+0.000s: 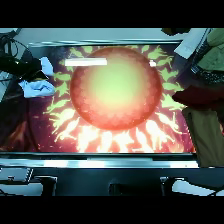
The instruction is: Fold the clothes and pants, and hang the long-sleeved shirts on hangers.
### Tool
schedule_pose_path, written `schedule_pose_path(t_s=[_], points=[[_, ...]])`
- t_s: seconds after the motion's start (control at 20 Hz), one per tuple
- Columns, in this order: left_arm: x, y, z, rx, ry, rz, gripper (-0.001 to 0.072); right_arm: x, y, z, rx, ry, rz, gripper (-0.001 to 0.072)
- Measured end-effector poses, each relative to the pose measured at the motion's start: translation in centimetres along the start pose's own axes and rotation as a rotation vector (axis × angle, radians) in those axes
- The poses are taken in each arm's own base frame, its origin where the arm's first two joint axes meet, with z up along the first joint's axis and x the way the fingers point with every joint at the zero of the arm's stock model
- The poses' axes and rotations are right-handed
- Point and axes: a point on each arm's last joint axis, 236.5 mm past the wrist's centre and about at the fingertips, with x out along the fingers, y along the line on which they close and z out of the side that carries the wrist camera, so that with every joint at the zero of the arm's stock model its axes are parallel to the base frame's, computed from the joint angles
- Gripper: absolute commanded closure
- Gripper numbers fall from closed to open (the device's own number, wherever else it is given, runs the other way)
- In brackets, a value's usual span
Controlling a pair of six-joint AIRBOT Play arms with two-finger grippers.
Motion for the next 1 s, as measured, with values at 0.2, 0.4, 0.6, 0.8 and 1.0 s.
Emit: schedule_pose_path(t_s=[0.2, 0.4, 0.6, 0.8, 1.0], points=[[0.0, 0.0, 0.0, 0.0, 0.0, 0.0, 0.0689, -2.0, -4.2, 0.4, 0.055, -0.037, -0.171, 0.0678], [0.0, 0.0, -0.1, 0.0, 0.005, 0.001, 0.0689, -4.2, -8.2, 0.9, 0.078, -0.083, -0.341, 0.0679], [0.0, 0.1, -0.6, 0.0, 0.023, 0.004, 0.0689, -5.9, -11.2, 1.2, 0.043, -0.098, -0.478, 0.0677], [0.0, 0.2, -1.0, 0.001, 0.043, 0.007, 0.0689, -7.7, -14.0, 1.6, -0.005, -0.106, -0.619, 0.0677], [0.0, 0.2, -1.2, 0.001, 0.052, 0.008, 0.0689, -7.6, -15.9, 1.4, -0.08, -0.077, -0.702, 0.0677]])
